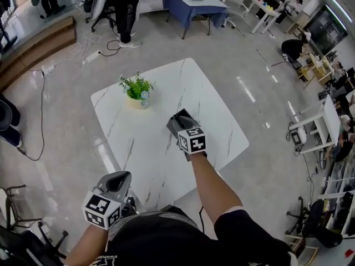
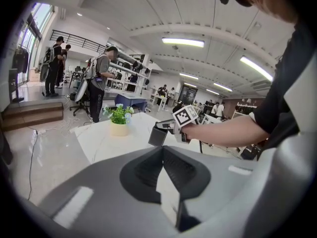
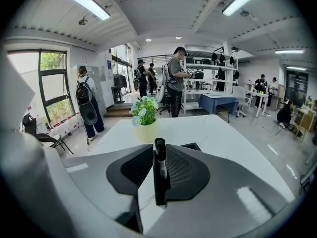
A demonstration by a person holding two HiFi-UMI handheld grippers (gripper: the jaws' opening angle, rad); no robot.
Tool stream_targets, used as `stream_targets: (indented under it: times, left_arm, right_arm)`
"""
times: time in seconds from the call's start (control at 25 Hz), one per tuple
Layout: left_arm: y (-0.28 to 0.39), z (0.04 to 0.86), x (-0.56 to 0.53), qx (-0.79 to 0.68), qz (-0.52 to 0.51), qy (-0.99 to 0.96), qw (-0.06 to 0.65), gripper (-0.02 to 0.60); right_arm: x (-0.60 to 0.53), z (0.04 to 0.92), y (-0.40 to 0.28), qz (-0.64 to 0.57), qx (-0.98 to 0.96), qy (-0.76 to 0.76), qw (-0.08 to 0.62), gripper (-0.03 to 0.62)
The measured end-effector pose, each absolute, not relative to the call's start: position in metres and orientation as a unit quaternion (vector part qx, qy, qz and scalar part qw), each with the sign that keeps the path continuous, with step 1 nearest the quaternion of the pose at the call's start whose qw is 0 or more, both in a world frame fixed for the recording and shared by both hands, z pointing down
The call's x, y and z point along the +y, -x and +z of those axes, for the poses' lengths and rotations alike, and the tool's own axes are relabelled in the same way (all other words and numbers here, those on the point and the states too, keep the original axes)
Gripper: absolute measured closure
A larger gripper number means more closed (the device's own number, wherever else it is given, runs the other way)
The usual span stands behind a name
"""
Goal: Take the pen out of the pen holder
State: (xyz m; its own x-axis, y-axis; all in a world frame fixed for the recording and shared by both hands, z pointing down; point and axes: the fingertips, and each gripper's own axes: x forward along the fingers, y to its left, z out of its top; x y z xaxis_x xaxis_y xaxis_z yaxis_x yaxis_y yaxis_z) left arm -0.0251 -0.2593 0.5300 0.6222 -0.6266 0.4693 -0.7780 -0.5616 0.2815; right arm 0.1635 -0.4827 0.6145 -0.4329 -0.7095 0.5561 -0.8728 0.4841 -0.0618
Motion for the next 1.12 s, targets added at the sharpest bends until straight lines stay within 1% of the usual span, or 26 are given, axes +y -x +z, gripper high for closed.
stream_targets:
  times: [0.48, 0.6, 1.12]
  left_arm:
    - [0.036, 0.535, -0.249, -0.417, 0.163, -0.86, 0.246, 0.525]
    - [0.036, 0.535, -0.247, -0.417, 0.162, -0.86, 0.246, 0.525]
    - [0.034, 0.529, -0.25, -0.406, 0.154, -0.869, 0.239, 0.525]
  right_arm:
    - [-0.491, 0.62, -0.16, 0.163, -0.823, -0.486, 0.246, 0.542]
    - [-0.491, 0.619, -0.161, 0.156, -0.821, -0.49, 0.247, 0.533]
    - [-0.487, 0.587, -0.168, 0.153, -0.821, -0.509, 0.207, 0.533]
